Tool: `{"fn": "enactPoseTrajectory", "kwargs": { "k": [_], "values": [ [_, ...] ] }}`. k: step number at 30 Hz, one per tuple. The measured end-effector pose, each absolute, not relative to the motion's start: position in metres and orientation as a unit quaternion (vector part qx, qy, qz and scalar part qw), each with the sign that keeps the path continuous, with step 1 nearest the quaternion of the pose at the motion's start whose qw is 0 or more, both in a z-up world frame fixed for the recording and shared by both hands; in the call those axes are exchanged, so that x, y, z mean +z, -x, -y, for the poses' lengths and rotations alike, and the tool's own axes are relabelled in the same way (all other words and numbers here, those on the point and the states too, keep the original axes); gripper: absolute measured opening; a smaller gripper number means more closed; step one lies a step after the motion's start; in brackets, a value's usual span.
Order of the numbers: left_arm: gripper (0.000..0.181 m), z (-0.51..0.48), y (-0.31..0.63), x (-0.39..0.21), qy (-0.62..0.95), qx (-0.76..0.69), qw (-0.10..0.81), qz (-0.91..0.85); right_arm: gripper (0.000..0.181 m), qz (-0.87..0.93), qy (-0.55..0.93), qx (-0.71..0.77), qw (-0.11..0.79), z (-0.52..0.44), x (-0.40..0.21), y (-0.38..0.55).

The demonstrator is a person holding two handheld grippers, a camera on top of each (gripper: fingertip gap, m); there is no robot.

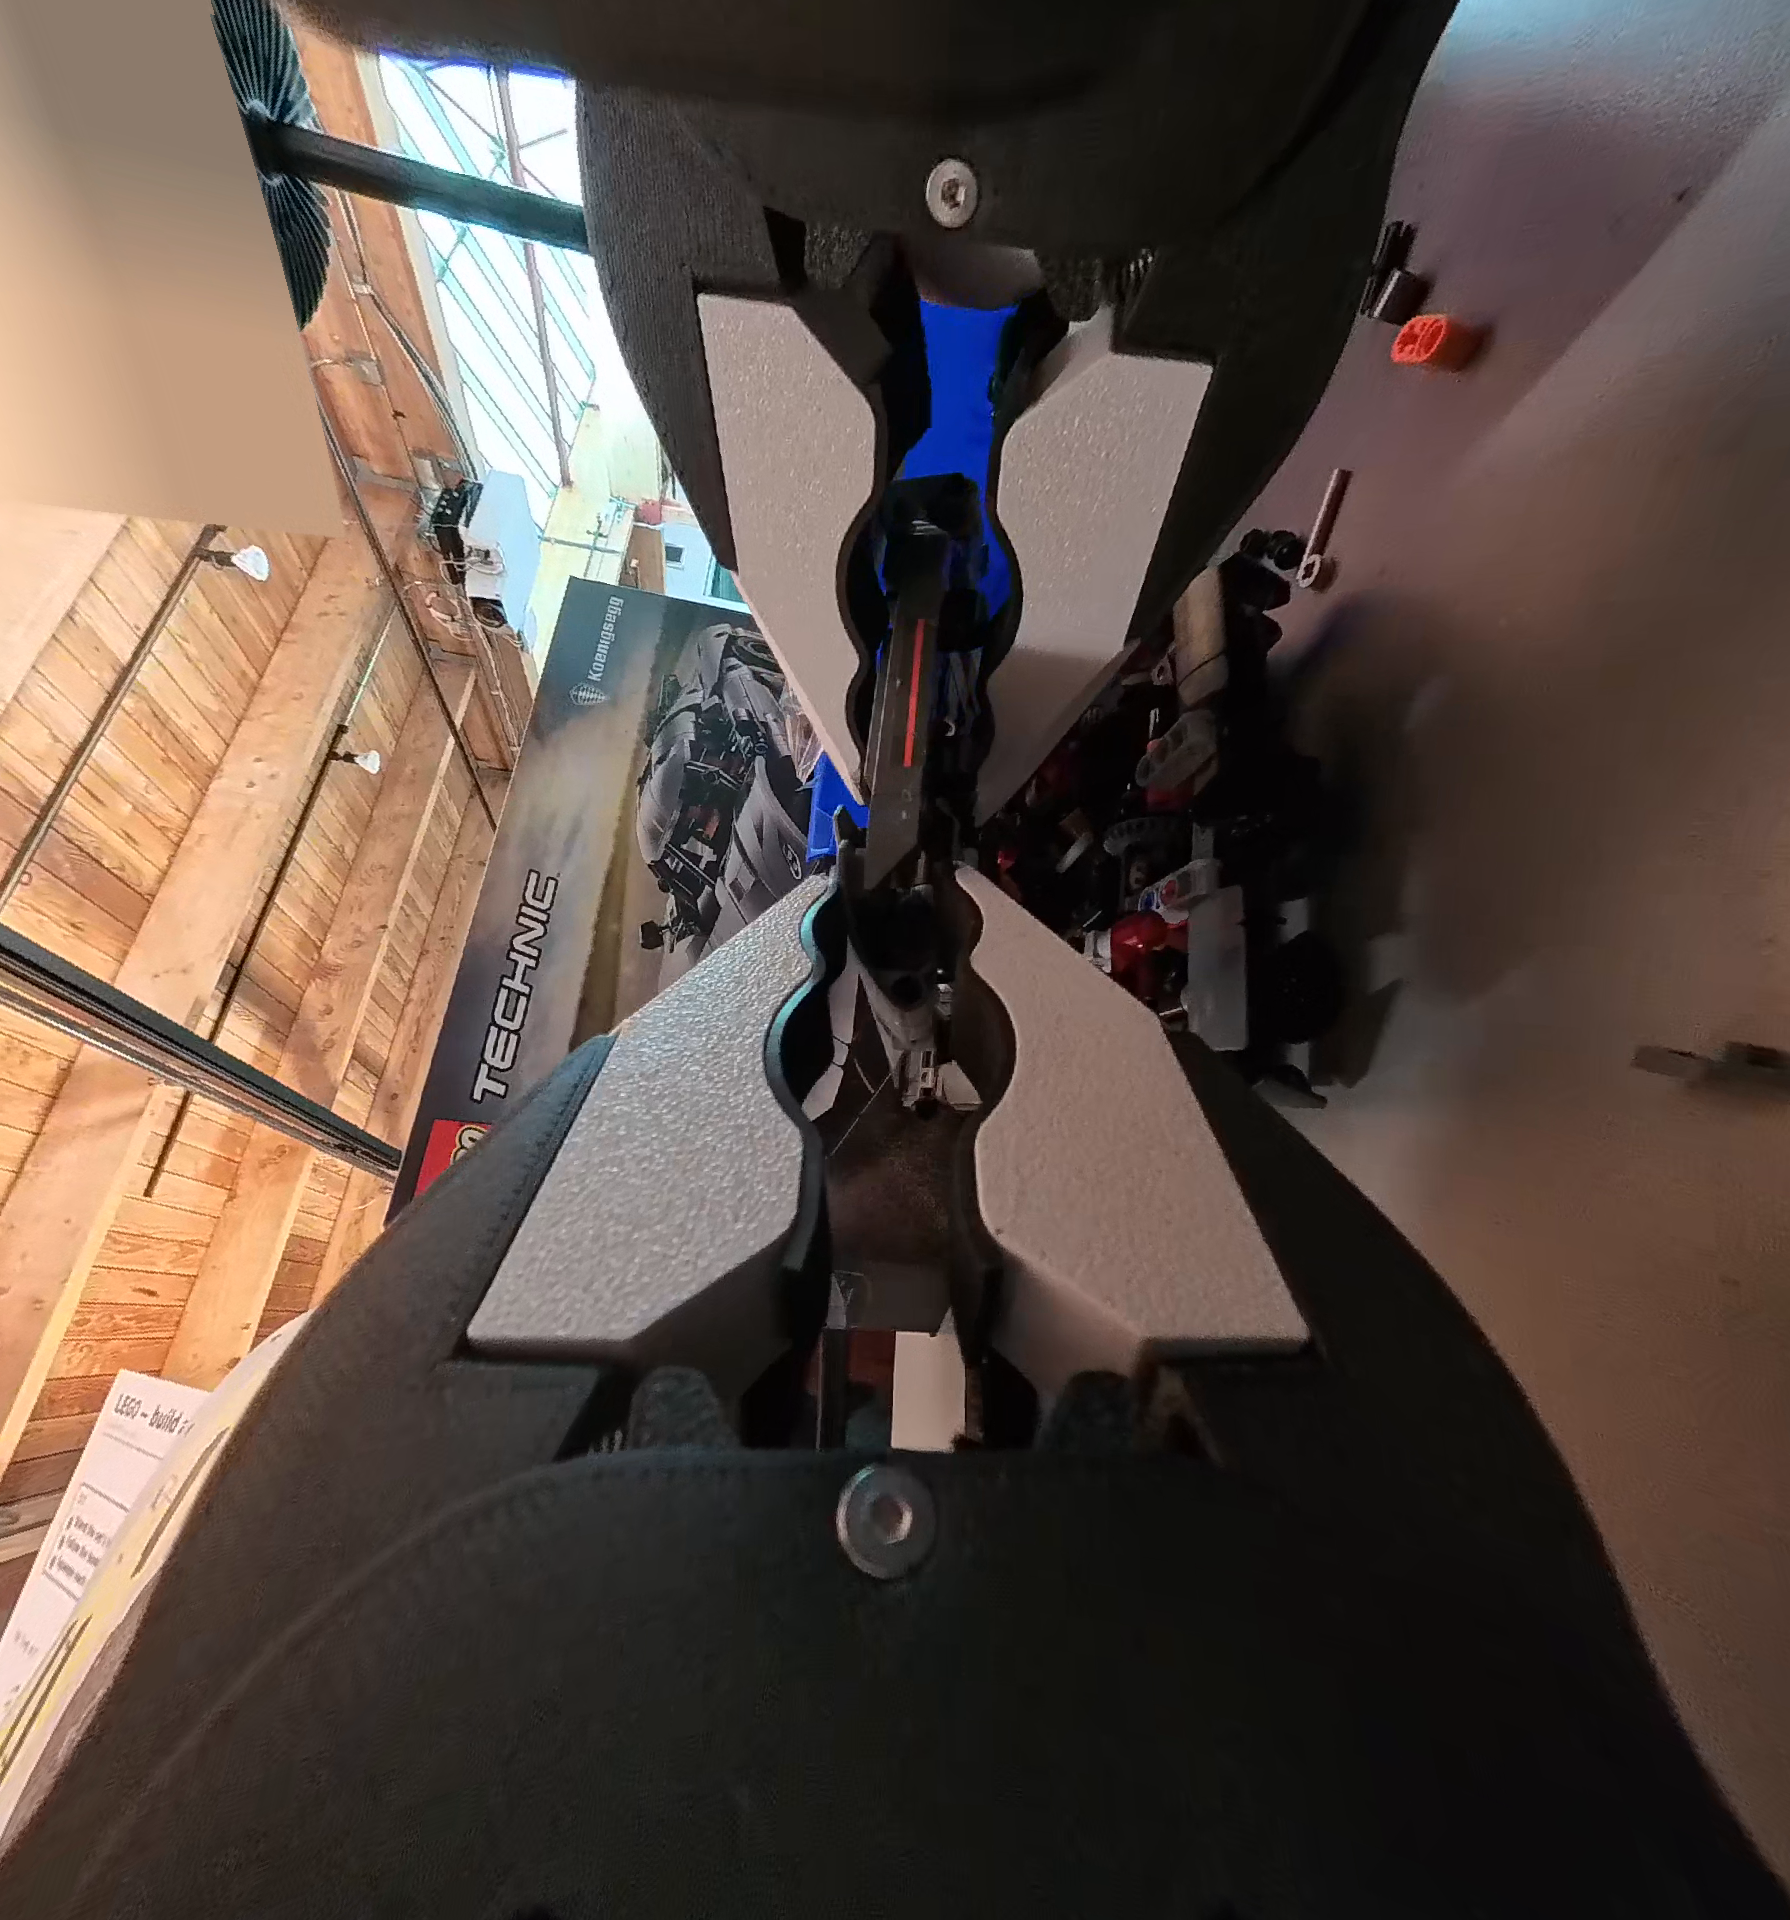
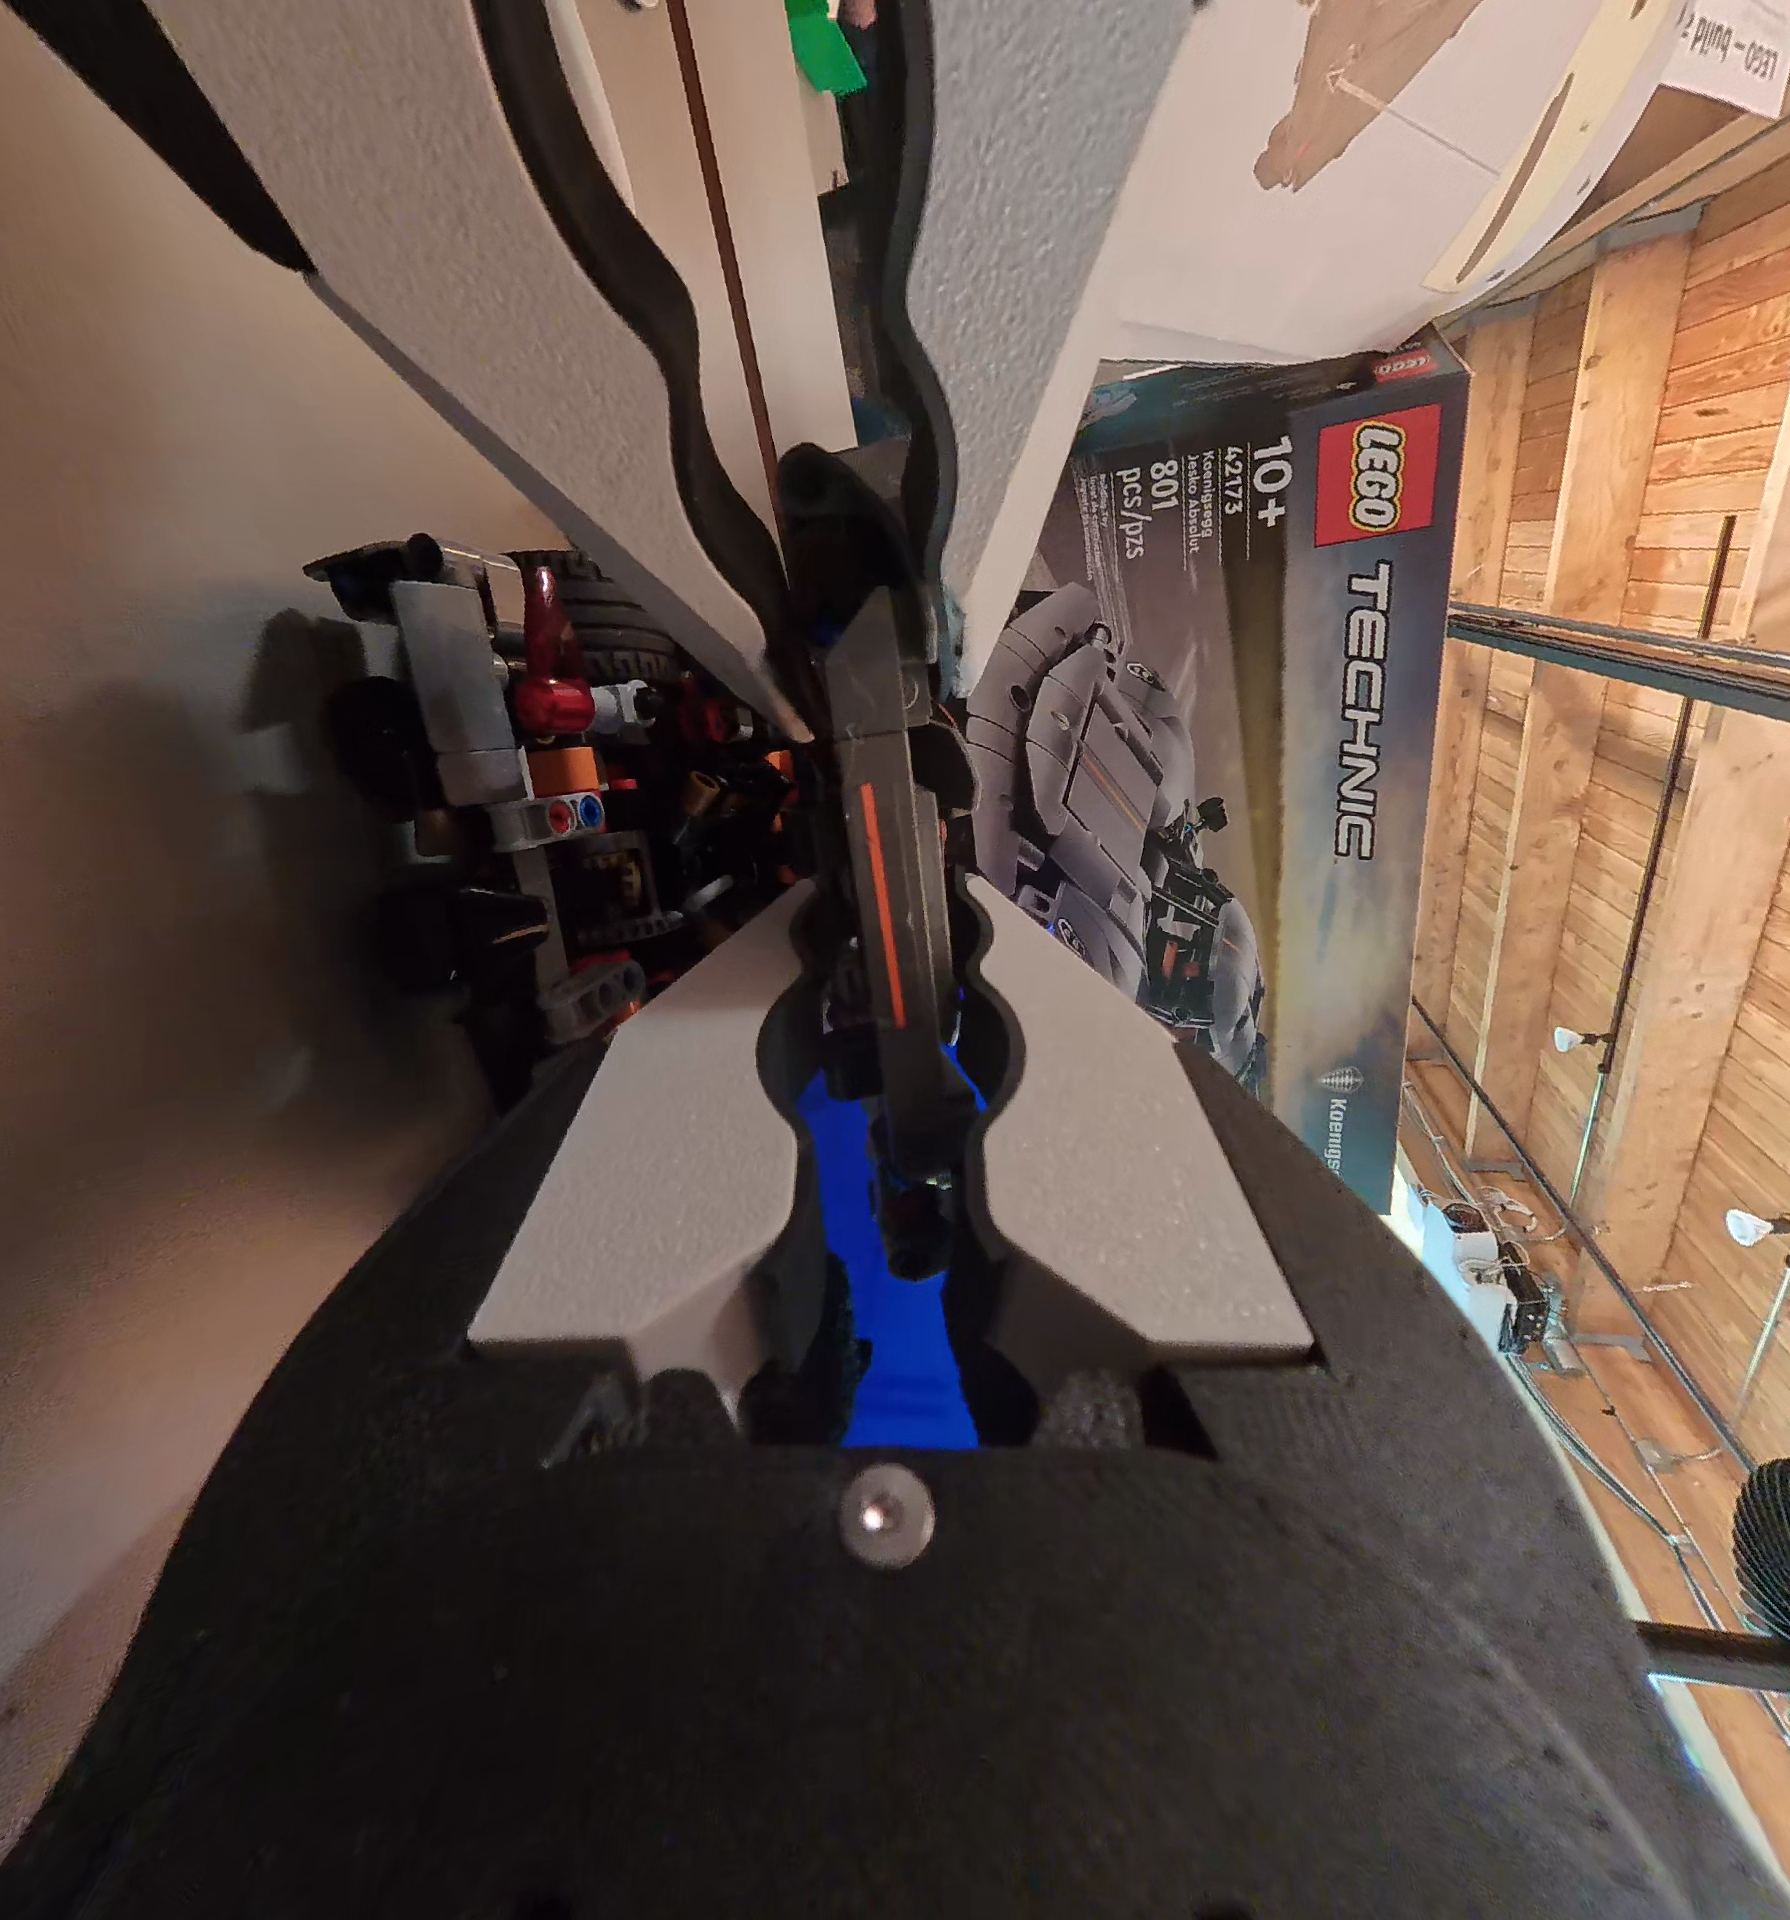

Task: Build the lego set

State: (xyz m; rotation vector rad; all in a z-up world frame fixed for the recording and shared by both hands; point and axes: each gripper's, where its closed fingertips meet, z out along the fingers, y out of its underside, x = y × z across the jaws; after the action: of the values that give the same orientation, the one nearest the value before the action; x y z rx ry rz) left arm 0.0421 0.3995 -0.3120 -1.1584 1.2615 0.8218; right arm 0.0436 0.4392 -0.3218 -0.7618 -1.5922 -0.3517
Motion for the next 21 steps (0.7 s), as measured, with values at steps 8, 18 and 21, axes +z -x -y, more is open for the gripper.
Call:
{"fn": "enactPoseTrajectory", "kwargs": {
  "k": [8,18,21],
  "values": [
    [0.034,-0.408,-0.035,-0.317,0.518,0.333,0.582,-0.531,0.017,0.696,0.330,-0.149,0.620,-0.439,-0.322,-0.043],
    [0.043,-0.427,-0.043,-0.319,0.513,0.307,0.581,-0.552,0.017,0.697,0.323,-0.151,0.622,-0.436,-0.321,-0.042],
    [0.029,-0.430,-0.050,-0.320,0.510,0.305,0.582,-0.556,0.017,0.697,0.324,-0.157,0.620,-0.437,-0.321,-0.043]
  ]
}}
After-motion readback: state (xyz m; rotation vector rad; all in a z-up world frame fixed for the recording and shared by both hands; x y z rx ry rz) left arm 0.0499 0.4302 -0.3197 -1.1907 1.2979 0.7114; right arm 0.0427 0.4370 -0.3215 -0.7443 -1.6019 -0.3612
